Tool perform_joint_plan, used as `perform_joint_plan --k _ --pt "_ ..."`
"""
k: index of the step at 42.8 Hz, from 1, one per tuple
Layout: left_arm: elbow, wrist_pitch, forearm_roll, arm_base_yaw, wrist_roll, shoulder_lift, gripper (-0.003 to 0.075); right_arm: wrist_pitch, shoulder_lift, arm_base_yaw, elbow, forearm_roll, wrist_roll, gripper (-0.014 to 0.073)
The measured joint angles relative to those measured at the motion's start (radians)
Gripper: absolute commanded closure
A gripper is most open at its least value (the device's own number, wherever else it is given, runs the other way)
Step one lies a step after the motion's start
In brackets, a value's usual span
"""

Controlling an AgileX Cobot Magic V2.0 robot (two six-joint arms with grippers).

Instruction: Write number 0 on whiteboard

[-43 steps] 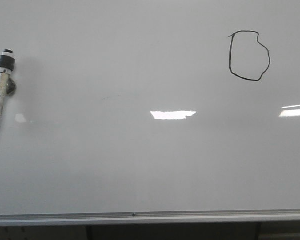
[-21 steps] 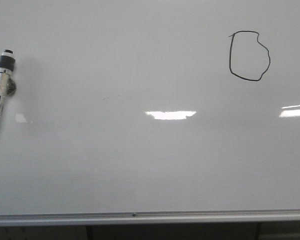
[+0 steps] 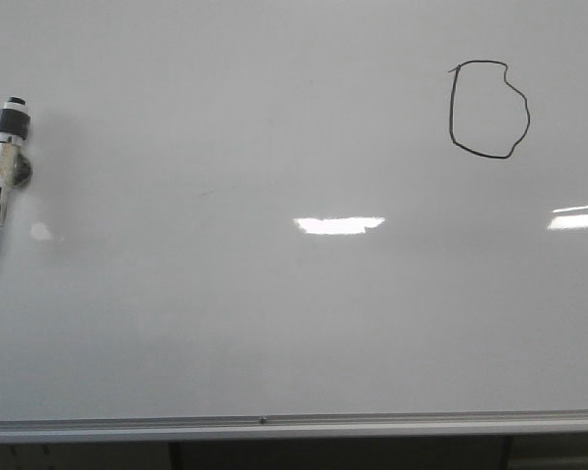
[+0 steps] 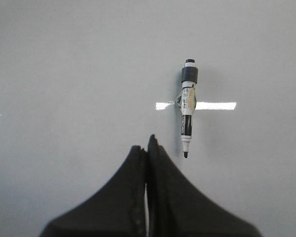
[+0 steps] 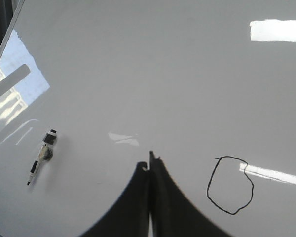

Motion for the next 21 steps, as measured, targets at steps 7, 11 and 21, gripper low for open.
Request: perform_joint_plan --k 7,11,21 --pt "0.000 0.000 0.000 0.000 0.000 0.000 0.0740 -0.065 -0.002 0.000 0.049 -0.089 0.047 0.0662" --pt "0.000 -0.002 0.000 0.000 0.000 0.000 0.0740 -0.078 -0.013 0.000 0.095 -0.226 0.164 0.0662" --pt "0.000 -0.002 0.000 0.000 0.000 0.000 0.0740 -0.092 -0.069 -0.023 0.222 -0.672 0.622 0.0662"
